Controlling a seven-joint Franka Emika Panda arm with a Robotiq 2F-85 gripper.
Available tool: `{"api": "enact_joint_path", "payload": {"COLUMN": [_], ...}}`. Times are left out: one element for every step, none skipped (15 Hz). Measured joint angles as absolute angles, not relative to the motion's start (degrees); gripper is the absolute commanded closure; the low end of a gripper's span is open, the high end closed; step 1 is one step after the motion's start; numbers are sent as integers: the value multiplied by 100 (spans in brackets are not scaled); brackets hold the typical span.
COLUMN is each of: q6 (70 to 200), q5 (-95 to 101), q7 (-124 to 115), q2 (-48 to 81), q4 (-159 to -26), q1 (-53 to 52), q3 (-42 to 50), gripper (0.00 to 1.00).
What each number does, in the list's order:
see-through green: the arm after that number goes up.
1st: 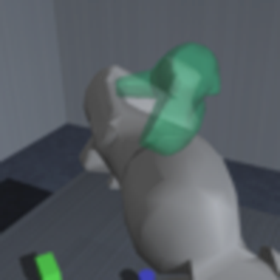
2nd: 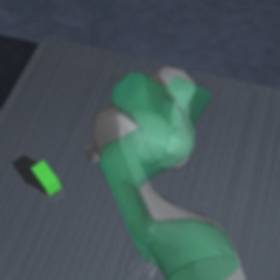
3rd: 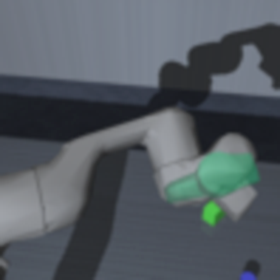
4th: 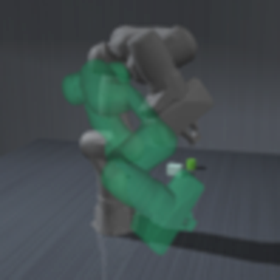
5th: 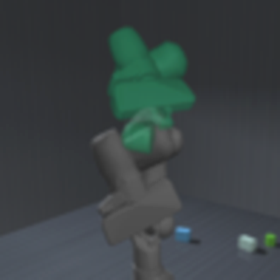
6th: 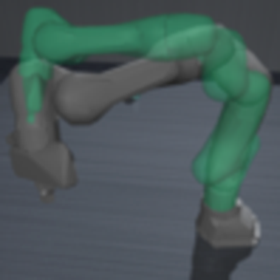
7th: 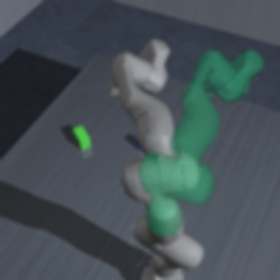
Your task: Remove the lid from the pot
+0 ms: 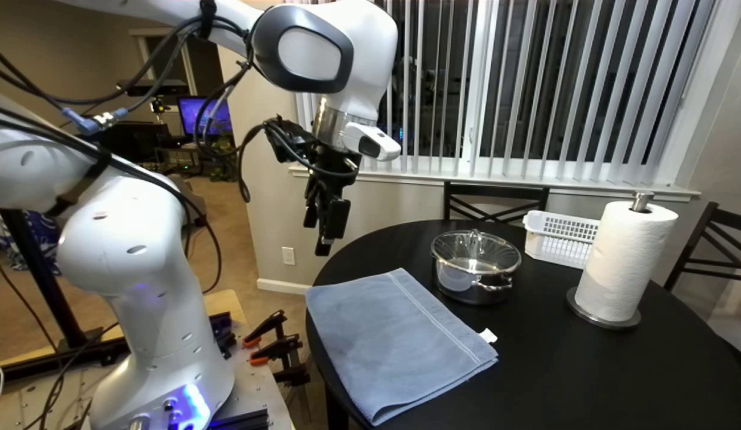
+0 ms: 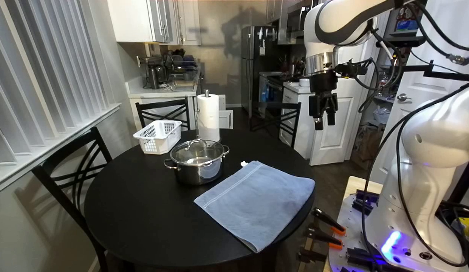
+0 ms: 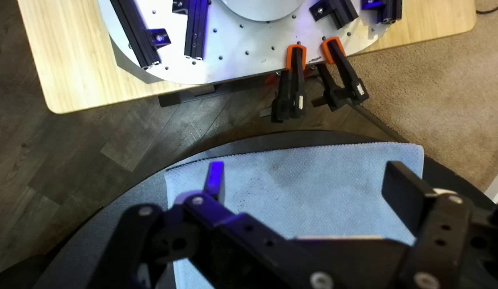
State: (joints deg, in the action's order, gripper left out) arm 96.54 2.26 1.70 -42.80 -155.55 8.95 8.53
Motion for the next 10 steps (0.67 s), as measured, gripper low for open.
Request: {"api": "enact_joint_path", "payload": {"q6": [9701,9774,9898,10036,10198,10364,10518,10659,10812,10972], "q5": [212,174,78,-49,-187,-293,-350,-371,-372,-364], "q7": [170,170,159,117,72,54,51,51,55,58], "q2": [-4277,-4262,-4228,-4163,-4064,-3939,-3795,-3646,-3481,-3321], "q4": [-15548,-15526,-15491,-15430,-15337,-15226,-15102,-14978,-14847,-14725], "q1": [872,816,728,602,448,293,139,-3,-132,-230], "q3": [830,777,693,579,453,328,213,114,20,-61], "gripper": [0,0,0,0,0,0,0,0,0,0]}}
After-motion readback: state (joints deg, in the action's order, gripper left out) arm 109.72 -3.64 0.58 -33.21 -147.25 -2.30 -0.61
